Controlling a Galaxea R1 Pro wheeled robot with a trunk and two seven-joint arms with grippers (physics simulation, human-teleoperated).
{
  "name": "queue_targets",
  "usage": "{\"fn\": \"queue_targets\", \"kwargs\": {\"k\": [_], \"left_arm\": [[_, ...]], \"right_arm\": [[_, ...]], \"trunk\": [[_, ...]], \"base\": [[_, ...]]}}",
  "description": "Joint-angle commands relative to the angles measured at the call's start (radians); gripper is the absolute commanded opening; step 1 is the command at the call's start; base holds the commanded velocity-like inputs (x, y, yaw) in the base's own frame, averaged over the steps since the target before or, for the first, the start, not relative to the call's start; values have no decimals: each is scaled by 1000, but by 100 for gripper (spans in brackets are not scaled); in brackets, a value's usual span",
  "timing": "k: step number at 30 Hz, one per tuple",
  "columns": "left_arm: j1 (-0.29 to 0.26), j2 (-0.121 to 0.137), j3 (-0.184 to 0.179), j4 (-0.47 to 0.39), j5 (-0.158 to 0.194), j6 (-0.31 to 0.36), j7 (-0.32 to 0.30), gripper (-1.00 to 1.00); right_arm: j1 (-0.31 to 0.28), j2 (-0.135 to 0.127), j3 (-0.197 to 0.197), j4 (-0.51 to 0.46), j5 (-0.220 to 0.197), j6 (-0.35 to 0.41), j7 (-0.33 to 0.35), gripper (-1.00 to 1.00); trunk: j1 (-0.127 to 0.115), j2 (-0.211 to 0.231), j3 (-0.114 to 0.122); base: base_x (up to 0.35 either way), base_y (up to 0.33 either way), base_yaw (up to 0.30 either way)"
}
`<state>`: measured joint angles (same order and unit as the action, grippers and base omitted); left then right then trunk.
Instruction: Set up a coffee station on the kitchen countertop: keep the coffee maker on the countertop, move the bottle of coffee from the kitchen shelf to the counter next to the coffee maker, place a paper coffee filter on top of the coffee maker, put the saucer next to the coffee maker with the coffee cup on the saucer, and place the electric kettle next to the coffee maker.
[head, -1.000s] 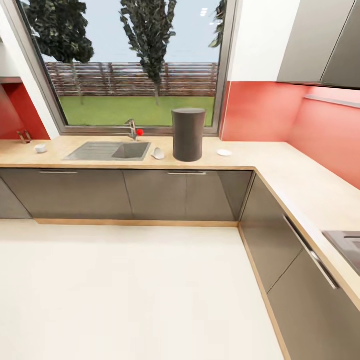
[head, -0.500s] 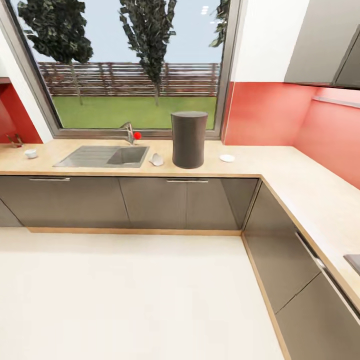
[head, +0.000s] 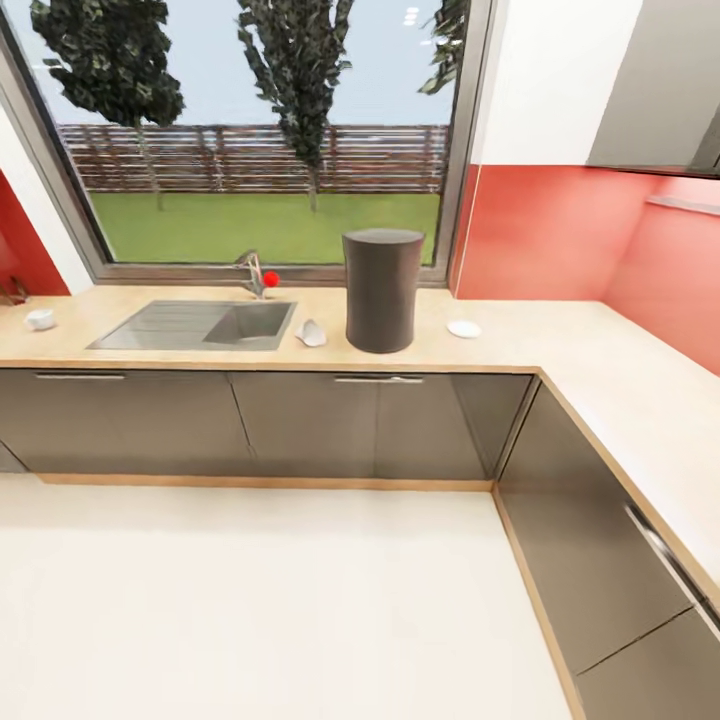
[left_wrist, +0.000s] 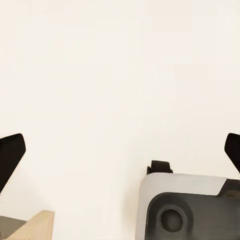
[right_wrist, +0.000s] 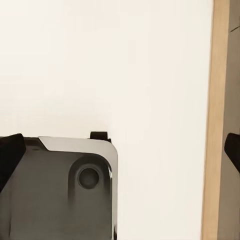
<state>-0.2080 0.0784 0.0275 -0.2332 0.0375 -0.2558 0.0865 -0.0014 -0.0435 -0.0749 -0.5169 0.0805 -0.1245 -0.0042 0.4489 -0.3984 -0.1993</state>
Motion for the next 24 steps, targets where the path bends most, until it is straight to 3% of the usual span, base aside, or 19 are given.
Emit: {"fn": "queue_targets", "kwargs": {"k": [1, 13, 24], "left_arm": [[-1, 0, 2, 1, 4, -3, -1, 100], [-1, 0, 2, 0, 4, -3, -1, 100], [-1, 0, 2, 0, 4, -3, -1, 100]], "right_arm": [[0, 1, -3, -1, 8, -2, 0, 100], [0, 1, -2, -2, 8, -2, 1, 100], [0, -1, -2, -1, 8, -3, 0, 100]], "trunk": [[1, -2, -2], [1, -2, 1], [1, -2, 4]], "base": [[337, 84, 0], [310, 102, -51], [54, 34, -51]]}}
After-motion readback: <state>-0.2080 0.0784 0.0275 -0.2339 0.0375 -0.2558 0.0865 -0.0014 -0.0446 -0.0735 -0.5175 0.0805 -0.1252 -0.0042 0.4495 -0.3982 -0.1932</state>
